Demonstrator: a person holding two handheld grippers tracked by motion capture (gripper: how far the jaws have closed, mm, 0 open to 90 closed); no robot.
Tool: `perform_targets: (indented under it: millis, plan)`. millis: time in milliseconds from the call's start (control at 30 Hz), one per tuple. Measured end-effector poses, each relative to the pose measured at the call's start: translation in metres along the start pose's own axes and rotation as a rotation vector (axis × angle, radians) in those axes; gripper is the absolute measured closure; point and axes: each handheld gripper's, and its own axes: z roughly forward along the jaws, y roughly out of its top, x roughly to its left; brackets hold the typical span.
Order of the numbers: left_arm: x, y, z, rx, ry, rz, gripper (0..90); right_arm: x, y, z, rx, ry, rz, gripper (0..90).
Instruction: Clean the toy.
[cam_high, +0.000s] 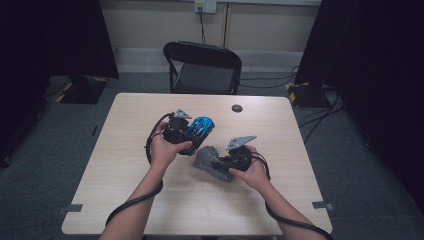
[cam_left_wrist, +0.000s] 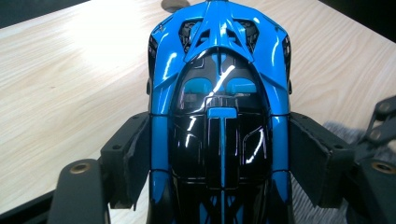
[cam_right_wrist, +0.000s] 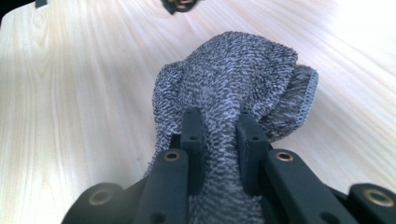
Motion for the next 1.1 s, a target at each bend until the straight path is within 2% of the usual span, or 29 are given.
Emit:
perform_targets:
  millis: [500, 867, 1100]
  plan:
    - [0.015, -0.022, -0.01, 0.043, 0.024, -0.013, 28.0, -0.019, -0.008, -0.026, -0.016, -0.06, 0.036, 76.8]
    - [0.017, -0.034, -0.016, 0.059, 0.034, -0.008, 28.0, -0.026, -0.011, -0.036, -0.029, -0.087, 0.051, 76.8]
    - [0.022, -0.049, -0.016, 0.085, 0.05, -0.019, 28.0, -0.032, -0.02, -0.042, -0.029, -0.114, 0.079, 76.7]
